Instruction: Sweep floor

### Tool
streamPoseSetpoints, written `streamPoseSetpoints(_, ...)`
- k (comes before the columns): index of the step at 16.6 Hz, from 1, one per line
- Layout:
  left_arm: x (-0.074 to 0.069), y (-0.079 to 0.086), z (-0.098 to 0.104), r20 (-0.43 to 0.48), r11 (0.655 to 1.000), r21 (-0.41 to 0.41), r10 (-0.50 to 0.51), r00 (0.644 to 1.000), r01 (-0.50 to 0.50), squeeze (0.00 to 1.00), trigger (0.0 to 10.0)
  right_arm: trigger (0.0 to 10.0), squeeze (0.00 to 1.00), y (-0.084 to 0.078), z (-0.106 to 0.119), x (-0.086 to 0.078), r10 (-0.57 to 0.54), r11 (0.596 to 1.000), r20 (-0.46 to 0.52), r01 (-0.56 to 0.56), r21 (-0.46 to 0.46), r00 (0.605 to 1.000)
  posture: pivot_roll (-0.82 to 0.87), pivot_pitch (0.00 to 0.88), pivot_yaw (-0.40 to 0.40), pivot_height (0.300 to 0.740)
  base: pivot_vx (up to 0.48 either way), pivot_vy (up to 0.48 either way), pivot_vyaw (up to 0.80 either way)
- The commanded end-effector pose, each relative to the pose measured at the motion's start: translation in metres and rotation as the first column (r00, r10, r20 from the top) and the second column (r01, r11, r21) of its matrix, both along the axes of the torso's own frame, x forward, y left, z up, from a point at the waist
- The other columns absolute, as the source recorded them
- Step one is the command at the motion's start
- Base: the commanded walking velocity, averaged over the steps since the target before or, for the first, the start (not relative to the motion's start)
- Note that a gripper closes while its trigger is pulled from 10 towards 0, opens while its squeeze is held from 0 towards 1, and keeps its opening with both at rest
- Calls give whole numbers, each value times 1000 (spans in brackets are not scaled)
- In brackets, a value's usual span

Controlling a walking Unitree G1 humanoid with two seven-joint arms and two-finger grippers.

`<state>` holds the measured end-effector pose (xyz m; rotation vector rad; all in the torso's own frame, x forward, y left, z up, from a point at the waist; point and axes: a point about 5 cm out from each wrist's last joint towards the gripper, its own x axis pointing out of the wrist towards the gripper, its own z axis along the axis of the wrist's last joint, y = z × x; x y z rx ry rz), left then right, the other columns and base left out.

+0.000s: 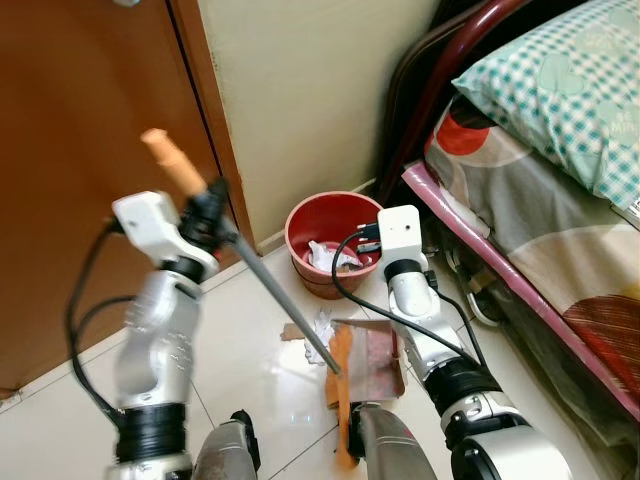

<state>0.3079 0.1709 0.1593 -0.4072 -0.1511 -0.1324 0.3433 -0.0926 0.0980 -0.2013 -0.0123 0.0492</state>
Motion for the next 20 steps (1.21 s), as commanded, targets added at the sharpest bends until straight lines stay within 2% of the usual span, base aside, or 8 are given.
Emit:
streamPoseSetpoints(1, 3, 7, 9, 43, 1000, -14, 18, 999, -18, 0, 10000, 10000, 0, -4, -15, -4, -1, 1000, -69, 0, -7, 998, 31, 233, -63, 740, 0, 0, 0)
streamPoseSetpoints(4, 15, 34, 38, 129, 996, -3, 85, 988, -85, 0, 10000, 10000, 0, -10, -18, -4, -5, 1000, -80, 3, -25, 997, 38, 194, -65, 740, 0, 0, 0)
streamPoseSetpoints(8, 22, 37, 67, 216, 996, -5, 87, 973, -88, 0, 10000, 10000, 0, -9, -19, -2, -3, 999, -86, 1, -33, 996, 44, 159, -61, 740, 0, 0, 0)
streamPoseSetpoints(12, 24, 55, 70, 232, 988, 76, 115, 966, -136, 0, 10000, 10000, 0, -7, -21, -2, 10, 999, -91, -13, -36, 996, 51, 141, -62, 740, 0, 0, 0)
streamPoseSetpoints(14, 24, 75, 61, 215, 969, 146, 166, 962, -200, 0, 10000, 10000, 0, -10, -23, -3, 9, 999, -96, -13, -38, 995, 51, 136, -63, 740, 0, 0, 0)
streamPoseSetpoints(16, 23, 89, 37, 163, 934, 267, 198, 967, -236, 0, 10000, 10000, 0, -12, -24, -3, 5, 999, -97, -9, -41, 995, 45, 132, -64, 740, 0, 0, 0)
streamPoseSetpoints(18, 23, 90, 8, 98, 908, 347, 212, 972, -233, 0, 10000, 10000, 0, -16, -21, -3, -9, 999, -80, 6, -40, 997, 32, 129, -62, 740, 0, 0, 0)
streamPoseSetpoints(20, 24, 79, -9, 59, 912, 361, 189, 980, -198, 0, 10000, 10000, 0, -18, -20, -3, -15, 999, -72, 13, -37, 997, 25, 131, -61, 740, 0, 0, 0)
